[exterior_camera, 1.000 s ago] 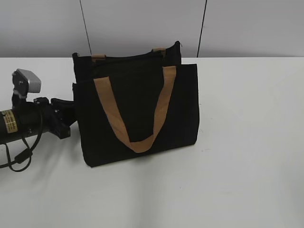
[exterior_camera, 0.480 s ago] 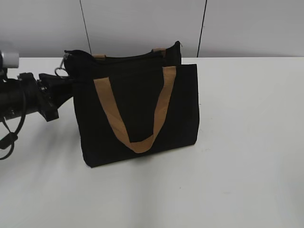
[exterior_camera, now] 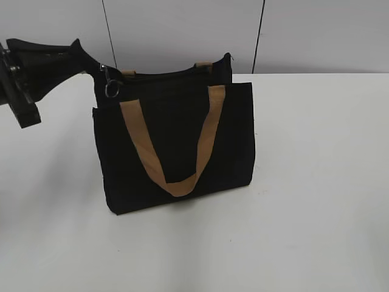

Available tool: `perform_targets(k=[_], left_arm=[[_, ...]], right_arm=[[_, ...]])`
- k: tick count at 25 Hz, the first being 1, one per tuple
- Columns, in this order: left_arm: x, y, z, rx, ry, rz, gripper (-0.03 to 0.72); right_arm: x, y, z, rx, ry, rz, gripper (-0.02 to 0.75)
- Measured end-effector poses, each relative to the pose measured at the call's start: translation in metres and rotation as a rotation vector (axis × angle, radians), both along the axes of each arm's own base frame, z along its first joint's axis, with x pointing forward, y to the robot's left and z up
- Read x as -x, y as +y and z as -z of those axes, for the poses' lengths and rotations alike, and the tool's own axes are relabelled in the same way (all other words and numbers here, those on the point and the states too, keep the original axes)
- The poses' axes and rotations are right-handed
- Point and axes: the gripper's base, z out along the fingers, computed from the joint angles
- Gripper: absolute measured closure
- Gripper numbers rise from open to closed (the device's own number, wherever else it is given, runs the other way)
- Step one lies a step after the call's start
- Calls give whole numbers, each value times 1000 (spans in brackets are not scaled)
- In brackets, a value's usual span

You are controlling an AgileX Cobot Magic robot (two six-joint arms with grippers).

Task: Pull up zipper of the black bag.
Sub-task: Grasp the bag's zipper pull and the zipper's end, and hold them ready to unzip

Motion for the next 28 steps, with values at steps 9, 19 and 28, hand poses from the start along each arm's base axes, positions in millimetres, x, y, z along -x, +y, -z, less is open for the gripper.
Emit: perform_targets(k=[9,19,28], left_arm=[[10,2,-19,-40,-67,-31,662],[8,4,-21,-11,-61,-64,662],[8,4,-22,-4,-61,-70,662]], right_arm=[[-8,7,-19,-9,4,-106,244],[-47,11,-61,97,-6,-295,244],[-100,14,-65,29,-28,-418,244]])
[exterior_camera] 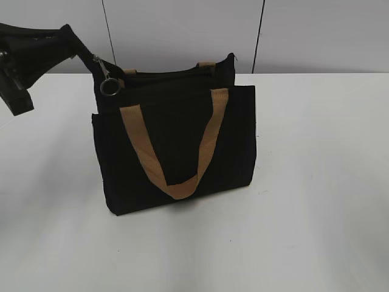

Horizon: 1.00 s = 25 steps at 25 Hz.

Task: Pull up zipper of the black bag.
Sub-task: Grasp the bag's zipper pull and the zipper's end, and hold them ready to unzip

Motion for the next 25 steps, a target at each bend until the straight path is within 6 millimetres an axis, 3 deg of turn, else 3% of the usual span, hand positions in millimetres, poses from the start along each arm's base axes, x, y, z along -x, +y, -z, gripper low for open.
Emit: perform_targets(k=[7,12,19,25], left_arm=[[0,0,0,1,0,0,662],[0,0,0,3,1,-4,662],[0,1,0,2,4,-9,662],[-1,1,0,1,4,-9,662]], right_arm=[[-65,4,13,-93,19,-173,244],[-106,21,3,-104,-23,-273,244],[-161,99,12,-75,13,-458,244],[-173,156,29,5,-10,-592,244]])
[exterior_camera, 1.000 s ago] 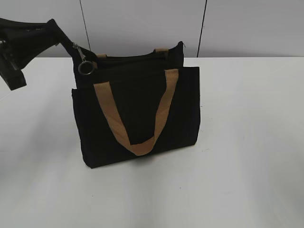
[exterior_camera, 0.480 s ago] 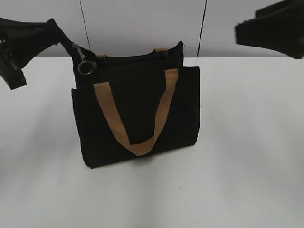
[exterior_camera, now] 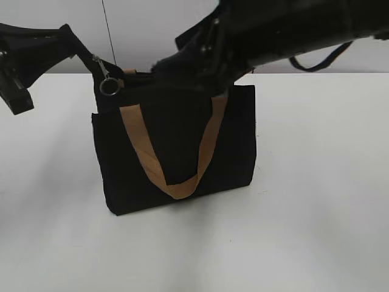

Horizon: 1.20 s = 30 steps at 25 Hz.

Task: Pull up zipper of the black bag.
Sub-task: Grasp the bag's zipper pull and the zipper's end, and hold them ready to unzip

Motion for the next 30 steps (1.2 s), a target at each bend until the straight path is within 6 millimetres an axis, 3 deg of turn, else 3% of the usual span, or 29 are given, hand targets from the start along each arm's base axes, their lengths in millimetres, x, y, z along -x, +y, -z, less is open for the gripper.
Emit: perform_targets(k=[7,11,16,20,30], left_arm=[[0,0,0,0,0,0,662],[0,0,0,0,0,0,662],[0,0,0,0,0,0,662],[0,0,0,0,0,0,662],[0,0,0,1,0,-1,662]], right_arm=[[-21,54,18,52,-42,-113,244],[-36,74,27,54,-36,-130,244],[-47,81,42,62,-4,-127,244],[-46,83,43,50,17,-133,246],[-45,88,52,36,72,-168,321]])
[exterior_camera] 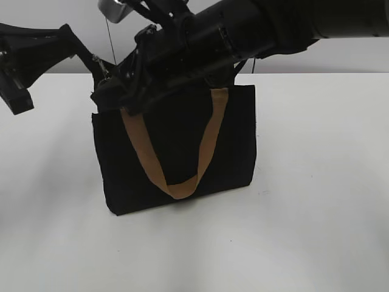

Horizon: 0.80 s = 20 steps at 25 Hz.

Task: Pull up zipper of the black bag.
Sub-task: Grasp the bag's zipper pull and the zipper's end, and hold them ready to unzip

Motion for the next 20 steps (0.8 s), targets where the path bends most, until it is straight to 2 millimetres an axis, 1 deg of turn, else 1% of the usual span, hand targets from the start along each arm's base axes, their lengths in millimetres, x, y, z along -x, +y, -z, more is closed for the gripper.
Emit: perform_targets(k=[4,8,14,19,20], left_arm=[[0,0,0,0,0,0,662],[0,0,0,0,0,0,662],[0,0,0,0,0,0,662],[0,0,0,0,0,0,662],[0,0,0,0,0,0,662]], right_arm=[[0,0,0,-1,3,-3,391],[0,0,0,-1,3,-3,489],[0,0,0,-11,29,14,582],[-1,0,0,-19,50,39,724],[-1,0,0,-20,52,45,738]])
